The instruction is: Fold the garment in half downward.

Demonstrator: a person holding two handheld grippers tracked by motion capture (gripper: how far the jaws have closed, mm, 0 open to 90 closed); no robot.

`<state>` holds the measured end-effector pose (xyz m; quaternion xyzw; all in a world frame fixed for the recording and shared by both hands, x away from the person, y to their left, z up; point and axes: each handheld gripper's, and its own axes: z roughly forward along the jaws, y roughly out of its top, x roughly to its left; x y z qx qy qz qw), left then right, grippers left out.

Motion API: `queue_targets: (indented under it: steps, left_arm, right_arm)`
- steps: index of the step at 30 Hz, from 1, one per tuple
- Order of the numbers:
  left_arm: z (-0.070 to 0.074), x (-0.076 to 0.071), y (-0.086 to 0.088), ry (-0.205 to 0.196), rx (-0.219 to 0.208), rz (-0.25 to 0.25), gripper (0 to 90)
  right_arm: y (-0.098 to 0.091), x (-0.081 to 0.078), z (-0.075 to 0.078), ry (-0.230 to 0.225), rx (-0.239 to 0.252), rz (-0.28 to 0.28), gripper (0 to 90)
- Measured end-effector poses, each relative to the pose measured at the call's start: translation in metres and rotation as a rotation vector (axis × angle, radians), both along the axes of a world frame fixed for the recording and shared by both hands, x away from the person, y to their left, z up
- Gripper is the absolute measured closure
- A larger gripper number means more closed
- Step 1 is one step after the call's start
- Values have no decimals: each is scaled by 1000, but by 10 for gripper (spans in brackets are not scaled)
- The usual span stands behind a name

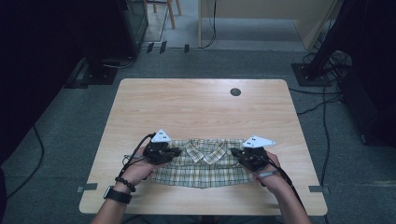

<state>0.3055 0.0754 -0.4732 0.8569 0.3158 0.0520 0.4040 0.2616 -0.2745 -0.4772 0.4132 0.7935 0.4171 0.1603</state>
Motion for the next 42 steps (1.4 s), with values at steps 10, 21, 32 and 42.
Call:
queue_targets:
  steps: [10,21,32,42]
  left_arm:
    - [-9,-31,18,62,21,-134,672]
    - [0,-13,26,58,-101,41,398]
    - [-22,18,-49,45,-86,318,347]
    - [-49,14,-48,-93,5,467,342]
  right_arm:
    - [-5,-41,-12,32,8,141,711]
    - [-16,-44,8,27,136,202,495]
    - [60,27,-19,17,58,-231,388]
    - [69,36,-50,-1,-58,-392,330]
